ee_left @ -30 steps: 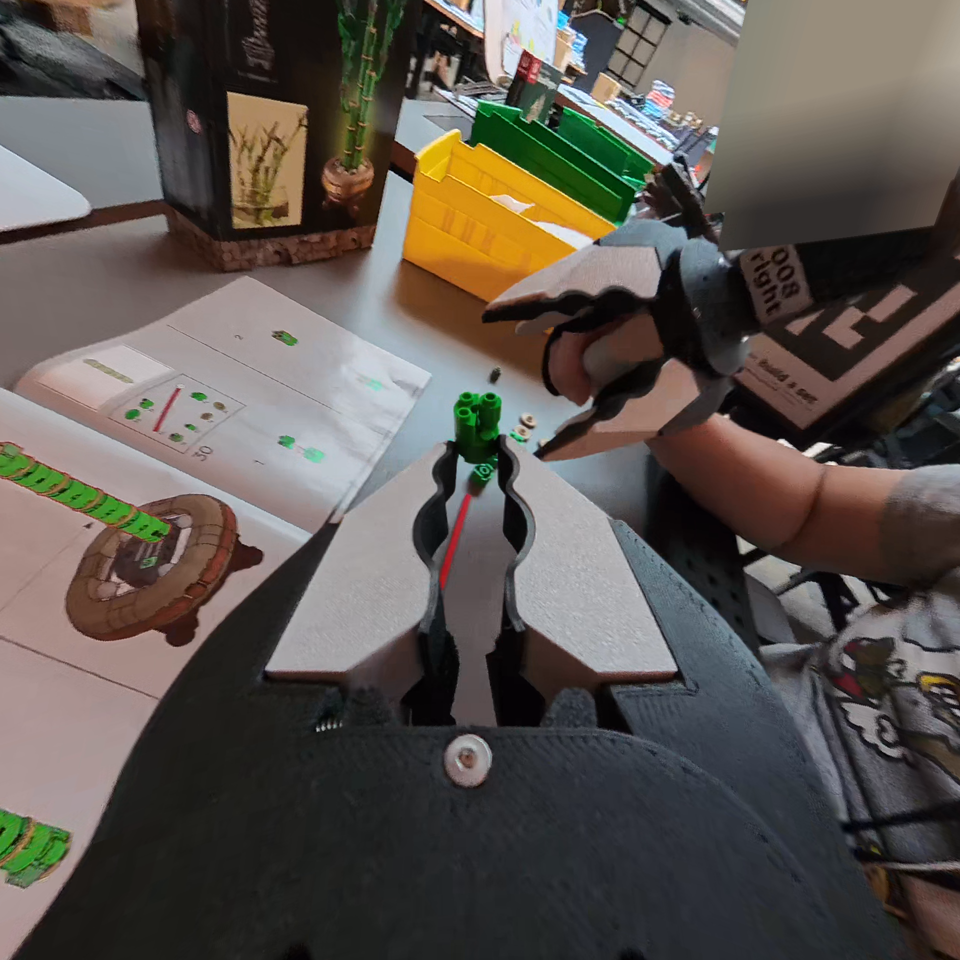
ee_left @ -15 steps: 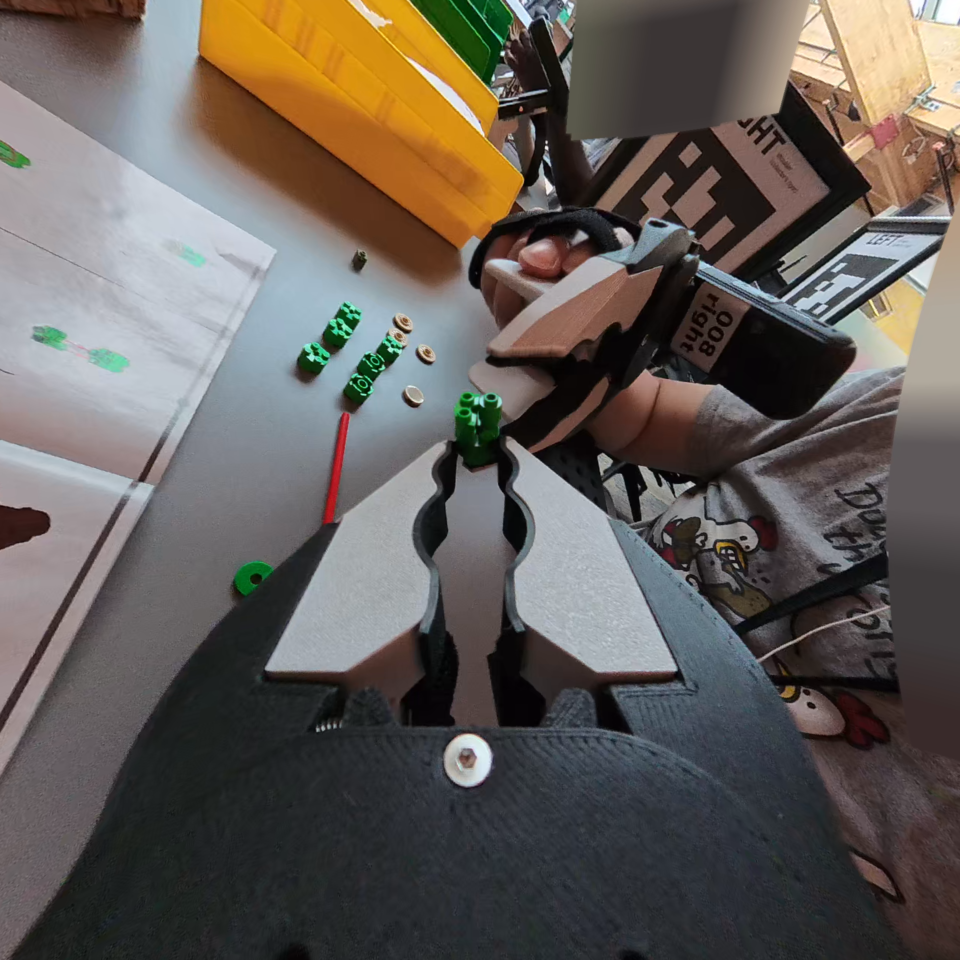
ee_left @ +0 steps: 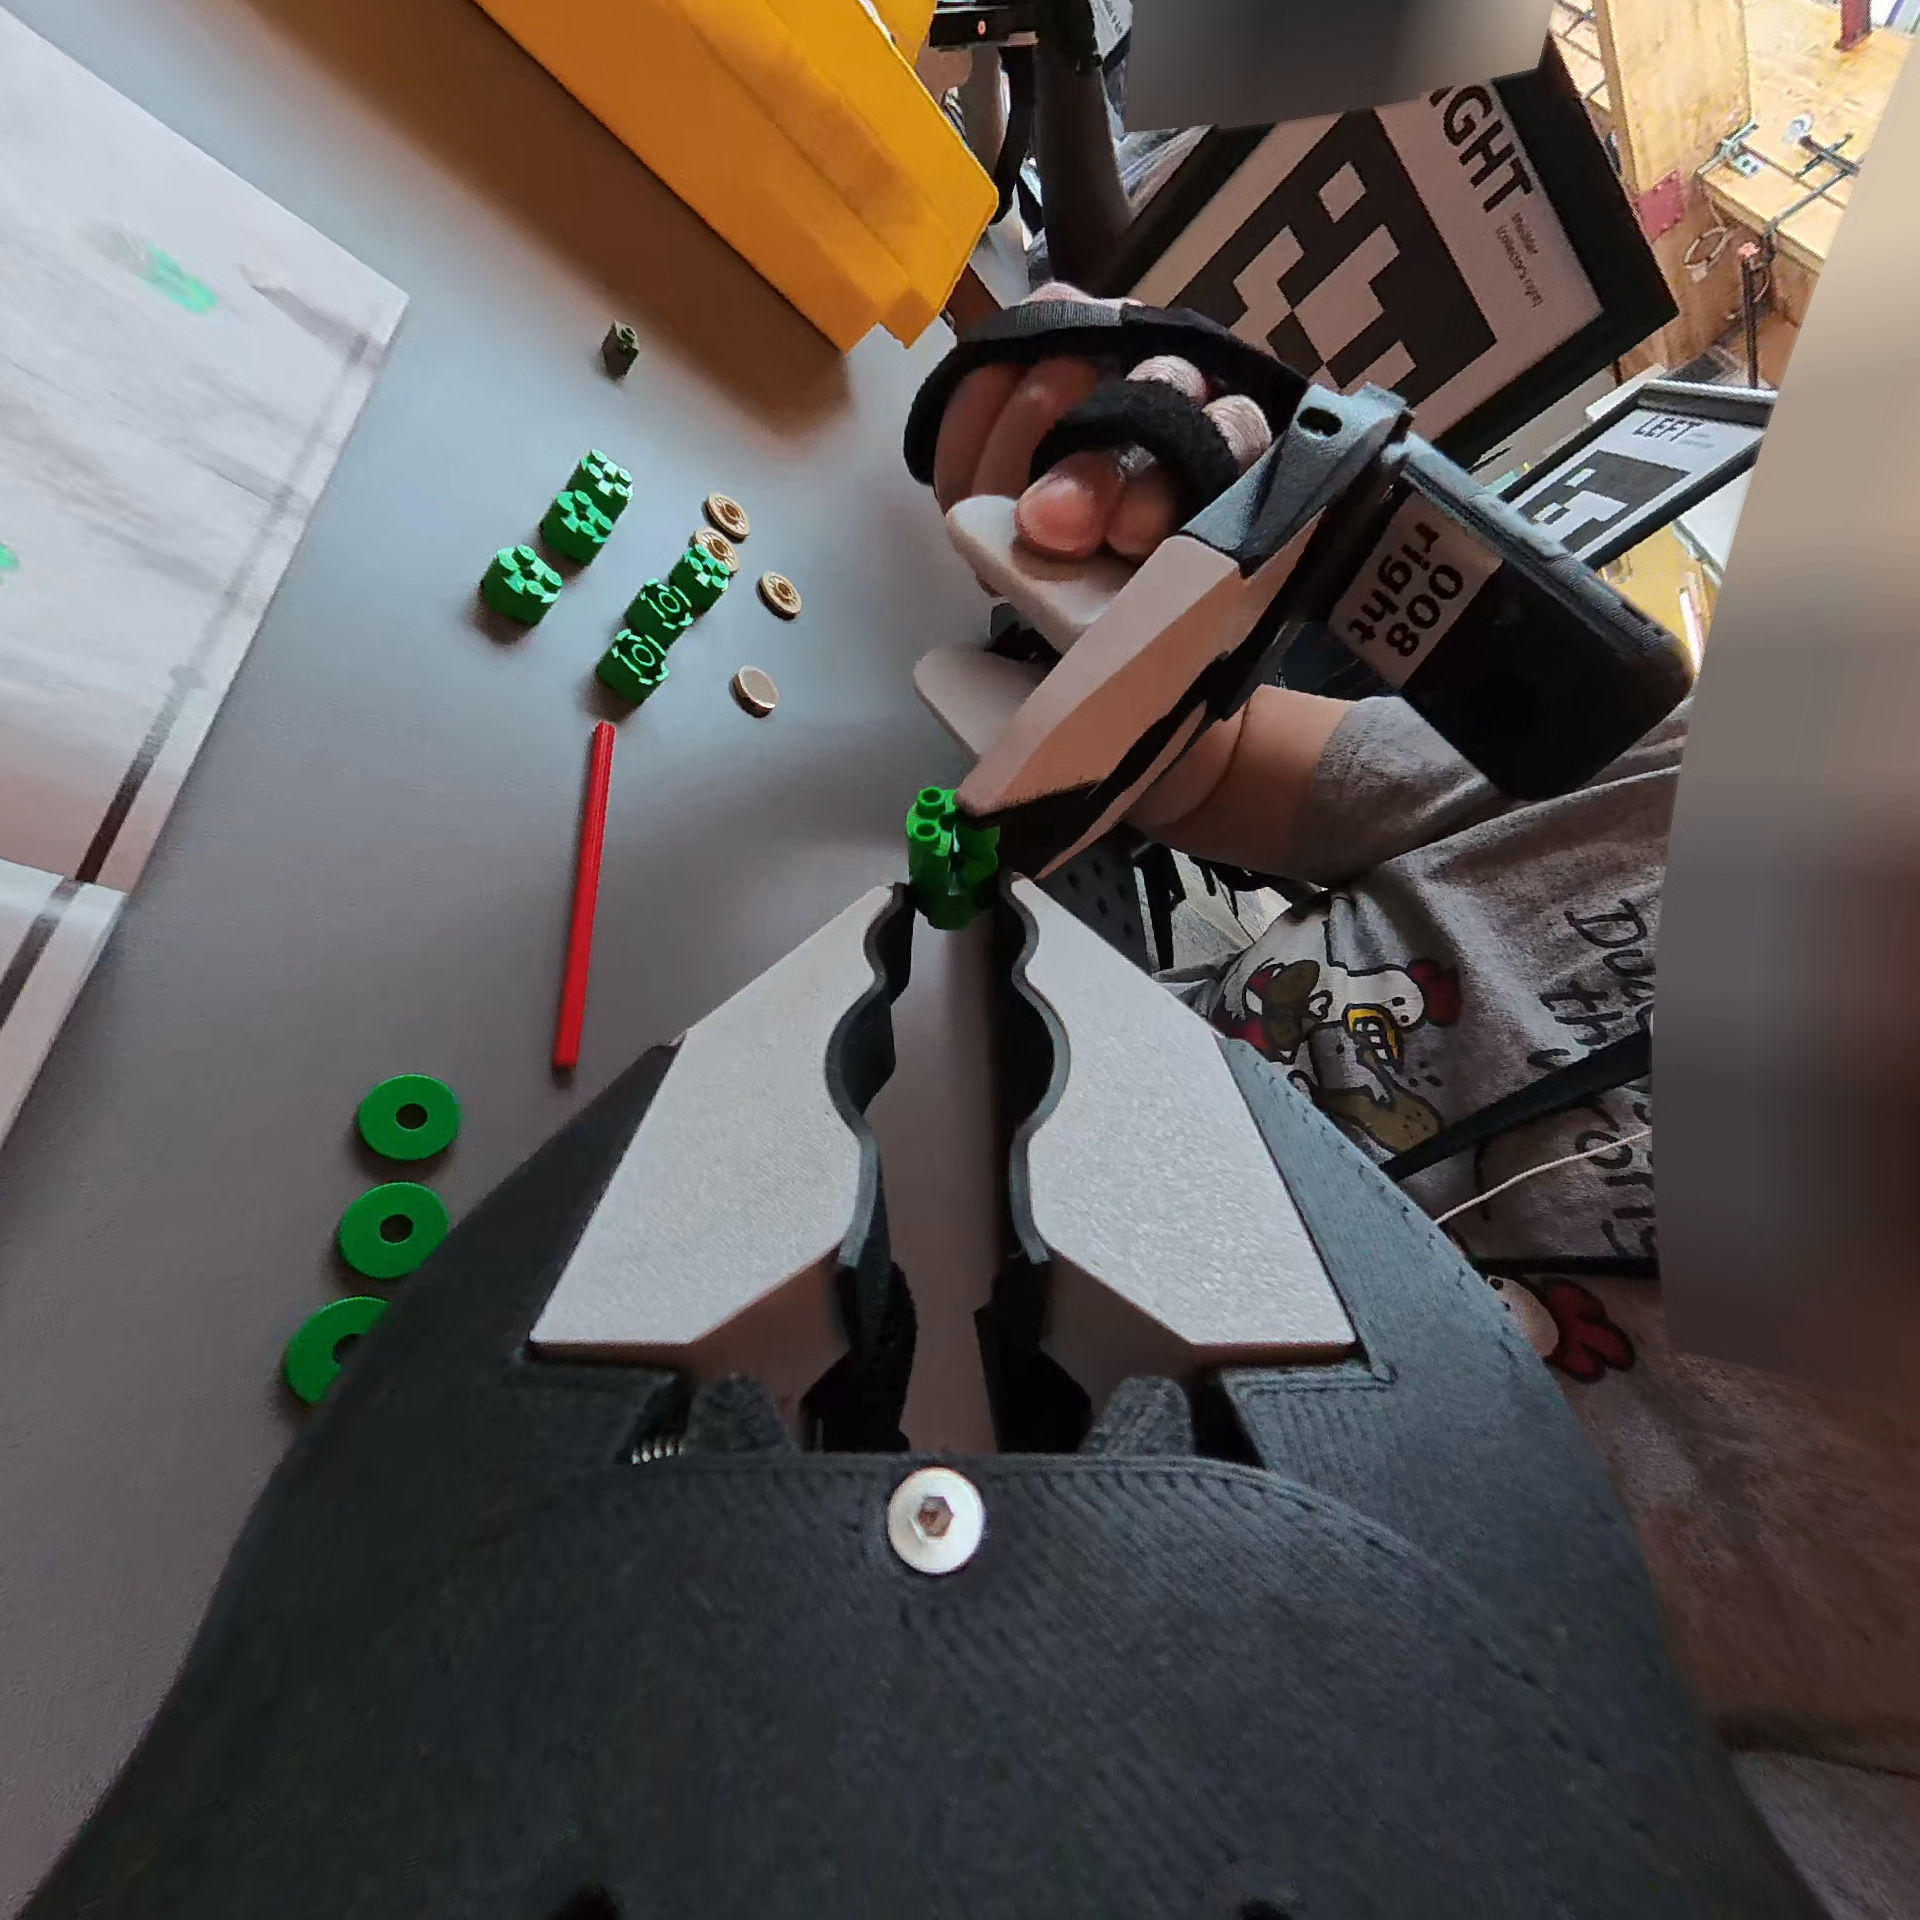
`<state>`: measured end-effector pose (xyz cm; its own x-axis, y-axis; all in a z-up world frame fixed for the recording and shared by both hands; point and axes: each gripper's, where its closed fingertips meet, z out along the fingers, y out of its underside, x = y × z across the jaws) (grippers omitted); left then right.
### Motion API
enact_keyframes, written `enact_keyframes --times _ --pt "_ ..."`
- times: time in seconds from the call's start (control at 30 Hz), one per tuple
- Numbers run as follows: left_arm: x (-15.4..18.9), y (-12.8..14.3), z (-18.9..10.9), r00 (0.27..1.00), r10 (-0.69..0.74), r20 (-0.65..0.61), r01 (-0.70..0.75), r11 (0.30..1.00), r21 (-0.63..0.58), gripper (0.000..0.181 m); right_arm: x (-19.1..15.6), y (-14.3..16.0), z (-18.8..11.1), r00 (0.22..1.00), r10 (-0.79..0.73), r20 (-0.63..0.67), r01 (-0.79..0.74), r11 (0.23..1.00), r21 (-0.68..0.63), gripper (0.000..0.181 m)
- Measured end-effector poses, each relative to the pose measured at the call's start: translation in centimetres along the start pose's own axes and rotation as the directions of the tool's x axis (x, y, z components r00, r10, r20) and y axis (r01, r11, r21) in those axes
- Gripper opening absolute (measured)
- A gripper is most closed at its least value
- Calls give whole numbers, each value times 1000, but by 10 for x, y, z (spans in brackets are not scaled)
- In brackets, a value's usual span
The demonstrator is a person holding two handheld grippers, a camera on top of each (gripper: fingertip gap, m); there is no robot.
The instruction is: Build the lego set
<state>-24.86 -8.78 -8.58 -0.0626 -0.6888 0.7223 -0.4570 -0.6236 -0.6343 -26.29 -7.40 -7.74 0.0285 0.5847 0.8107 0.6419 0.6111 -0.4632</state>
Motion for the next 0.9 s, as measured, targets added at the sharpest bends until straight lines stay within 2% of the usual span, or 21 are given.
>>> enact_keyframes --times 0.43,0.9 --pt "4 -8 -2 999 -5 -41 8 999 54 14 9 1 -4 975 218 41 -221 972 85 22" --pt "4 -17 -5 983 -118 -144 137 982 128 14 14 4 -5 967 254 31 -256 964 76 22"
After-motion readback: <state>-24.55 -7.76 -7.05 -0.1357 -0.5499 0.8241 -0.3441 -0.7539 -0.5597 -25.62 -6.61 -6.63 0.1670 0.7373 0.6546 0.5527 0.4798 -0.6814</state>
